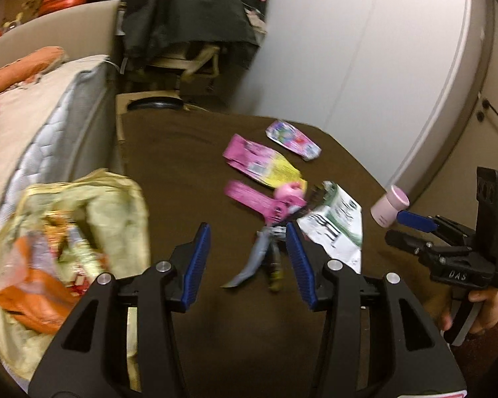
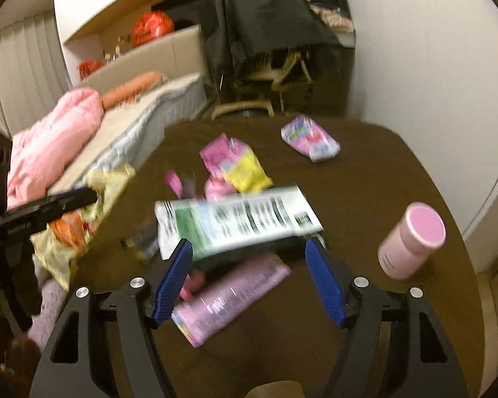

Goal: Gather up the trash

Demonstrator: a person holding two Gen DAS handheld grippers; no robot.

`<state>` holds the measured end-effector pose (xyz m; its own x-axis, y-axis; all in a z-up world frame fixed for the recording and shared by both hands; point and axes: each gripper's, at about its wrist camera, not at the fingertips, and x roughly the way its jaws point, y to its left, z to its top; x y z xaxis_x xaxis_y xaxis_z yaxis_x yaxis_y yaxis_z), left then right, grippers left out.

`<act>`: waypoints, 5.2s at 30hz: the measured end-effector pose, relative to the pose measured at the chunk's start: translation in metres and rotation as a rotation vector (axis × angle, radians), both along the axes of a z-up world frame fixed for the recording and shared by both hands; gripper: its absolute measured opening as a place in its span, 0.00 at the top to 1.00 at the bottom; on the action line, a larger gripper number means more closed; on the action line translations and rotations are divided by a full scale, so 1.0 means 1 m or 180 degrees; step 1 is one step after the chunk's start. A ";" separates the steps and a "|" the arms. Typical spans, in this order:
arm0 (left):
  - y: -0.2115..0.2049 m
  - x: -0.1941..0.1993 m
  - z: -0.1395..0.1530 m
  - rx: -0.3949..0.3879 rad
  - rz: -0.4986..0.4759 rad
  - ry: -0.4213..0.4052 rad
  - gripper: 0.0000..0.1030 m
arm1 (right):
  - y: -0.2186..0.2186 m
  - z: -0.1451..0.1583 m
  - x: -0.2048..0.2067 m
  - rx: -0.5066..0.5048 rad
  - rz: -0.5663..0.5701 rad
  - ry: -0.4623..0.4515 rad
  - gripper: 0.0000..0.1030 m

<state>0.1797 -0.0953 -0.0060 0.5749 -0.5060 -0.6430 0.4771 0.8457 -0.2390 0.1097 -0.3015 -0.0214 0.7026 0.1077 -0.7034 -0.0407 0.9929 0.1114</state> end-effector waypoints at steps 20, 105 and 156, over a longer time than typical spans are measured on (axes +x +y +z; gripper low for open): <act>-0.016 0.016 -0.021 0.0175 -0.0293 0.0087 0.56 | 0.018 -0.053 0.017 0.0133 0.0097 0.0405 0.73; 0.012 -0.057 -0.018 0.0007 -0.0412 0.0116 0.64 | -0.032 -0.018 -0.069 0.0097 -0.0481 0.0018 0.86; -0.013 -0.061 -0.014 0.0259 -0.0280 0.0010 0.59 | -0.025 -0.004 -0.101 0.0271 -0.0305 -0.0226 0.86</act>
